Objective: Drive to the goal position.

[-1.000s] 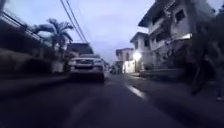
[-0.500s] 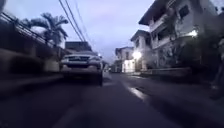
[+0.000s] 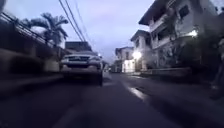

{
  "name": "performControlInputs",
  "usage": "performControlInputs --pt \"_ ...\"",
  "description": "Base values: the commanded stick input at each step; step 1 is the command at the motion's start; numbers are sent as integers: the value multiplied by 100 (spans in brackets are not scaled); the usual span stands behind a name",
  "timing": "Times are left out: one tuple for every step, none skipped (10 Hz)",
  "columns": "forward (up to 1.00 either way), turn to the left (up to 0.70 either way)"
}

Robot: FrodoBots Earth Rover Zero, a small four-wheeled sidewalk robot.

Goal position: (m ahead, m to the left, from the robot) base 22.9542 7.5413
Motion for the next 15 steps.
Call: performControlInputs --pt "70 -11" --pt "70 -29" --pt "70 -16" --pt "70 0" --pt "70 0" --pt "70 0" --pt "70 -6" --pt "70 -30" --pt "70 -35" --pt "70 -25" --pt "70 -12" --pt "70 -10" --pt "70 -35" --pt "70 -35" --pt "70 -35"
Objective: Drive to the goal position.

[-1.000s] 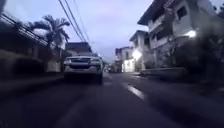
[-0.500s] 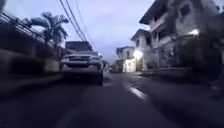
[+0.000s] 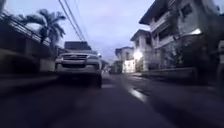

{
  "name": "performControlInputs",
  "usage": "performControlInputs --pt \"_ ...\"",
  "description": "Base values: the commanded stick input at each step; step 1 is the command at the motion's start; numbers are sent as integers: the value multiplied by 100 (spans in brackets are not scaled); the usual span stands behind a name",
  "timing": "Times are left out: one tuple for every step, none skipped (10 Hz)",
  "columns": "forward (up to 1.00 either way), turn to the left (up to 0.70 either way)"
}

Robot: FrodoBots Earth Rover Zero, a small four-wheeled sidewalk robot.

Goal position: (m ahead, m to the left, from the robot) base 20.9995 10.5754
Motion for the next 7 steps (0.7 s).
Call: performControlInputs --pt "70 -35" --pt "70 -35" --pt "70 -35" --pt "70 -35" --pt "70 -35" --pt "70 -35" --pt "70 -12"
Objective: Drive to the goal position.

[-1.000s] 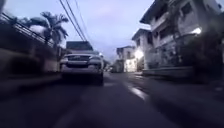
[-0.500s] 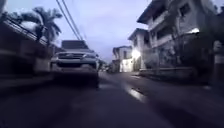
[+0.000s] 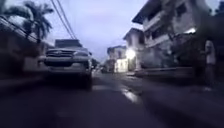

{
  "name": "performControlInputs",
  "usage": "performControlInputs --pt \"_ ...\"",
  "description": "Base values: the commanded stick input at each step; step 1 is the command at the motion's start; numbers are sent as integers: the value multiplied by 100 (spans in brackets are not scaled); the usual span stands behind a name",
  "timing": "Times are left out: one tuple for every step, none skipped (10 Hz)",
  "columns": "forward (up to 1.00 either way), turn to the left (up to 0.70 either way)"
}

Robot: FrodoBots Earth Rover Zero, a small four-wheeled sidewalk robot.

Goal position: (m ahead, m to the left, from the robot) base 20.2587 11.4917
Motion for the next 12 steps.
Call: performControlInputs --pt "70 0" --pt "70 0" --pt "70 0" --pt "70 0" --pt "70 0" --pt "70 0" --pt "70 0" --pt "70 0" --pt "70 0" --pt "70 0" --pt "70 -11" --pt "70 -30"
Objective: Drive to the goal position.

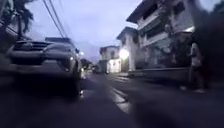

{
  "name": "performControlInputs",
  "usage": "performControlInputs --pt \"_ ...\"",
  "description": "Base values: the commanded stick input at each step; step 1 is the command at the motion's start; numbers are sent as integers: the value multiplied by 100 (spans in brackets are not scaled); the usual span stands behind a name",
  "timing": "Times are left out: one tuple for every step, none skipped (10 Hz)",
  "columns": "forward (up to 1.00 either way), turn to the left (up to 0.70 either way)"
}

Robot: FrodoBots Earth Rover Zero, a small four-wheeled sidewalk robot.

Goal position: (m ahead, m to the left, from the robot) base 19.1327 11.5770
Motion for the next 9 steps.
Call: performControlInputs --pt "70 -35" --pt "70 -35" --pt "70 -28" --pt "70 -15" --pt "70 0" --pt "70 0" --pt "70 0" --pt "70 0" --pt "70 0"
